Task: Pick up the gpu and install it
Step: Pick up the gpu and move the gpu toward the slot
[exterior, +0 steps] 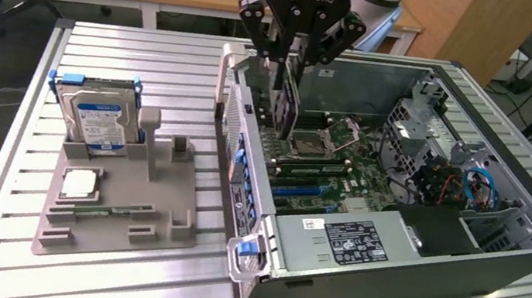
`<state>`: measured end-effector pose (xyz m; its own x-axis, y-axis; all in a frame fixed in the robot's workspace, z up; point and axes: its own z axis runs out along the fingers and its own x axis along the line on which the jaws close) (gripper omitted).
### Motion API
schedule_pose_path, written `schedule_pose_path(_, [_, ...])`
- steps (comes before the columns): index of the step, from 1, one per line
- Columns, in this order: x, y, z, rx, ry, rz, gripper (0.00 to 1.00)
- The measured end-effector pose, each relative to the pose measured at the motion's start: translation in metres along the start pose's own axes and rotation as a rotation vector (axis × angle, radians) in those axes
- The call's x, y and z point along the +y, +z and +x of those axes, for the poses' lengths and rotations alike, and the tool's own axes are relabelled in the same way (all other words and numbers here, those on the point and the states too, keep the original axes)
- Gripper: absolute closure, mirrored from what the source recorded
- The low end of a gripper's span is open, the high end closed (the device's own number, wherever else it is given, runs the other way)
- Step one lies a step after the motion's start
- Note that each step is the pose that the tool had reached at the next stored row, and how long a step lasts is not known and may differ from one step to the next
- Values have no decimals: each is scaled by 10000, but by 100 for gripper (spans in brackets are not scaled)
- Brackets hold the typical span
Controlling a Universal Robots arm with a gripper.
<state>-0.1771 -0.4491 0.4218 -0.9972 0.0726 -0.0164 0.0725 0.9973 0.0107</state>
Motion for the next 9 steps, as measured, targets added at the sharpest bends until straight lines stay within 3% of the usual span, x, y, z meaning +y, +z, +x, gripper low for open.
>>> schedule_pose_path(9, [19,4,-268,6,-17,-2,74])
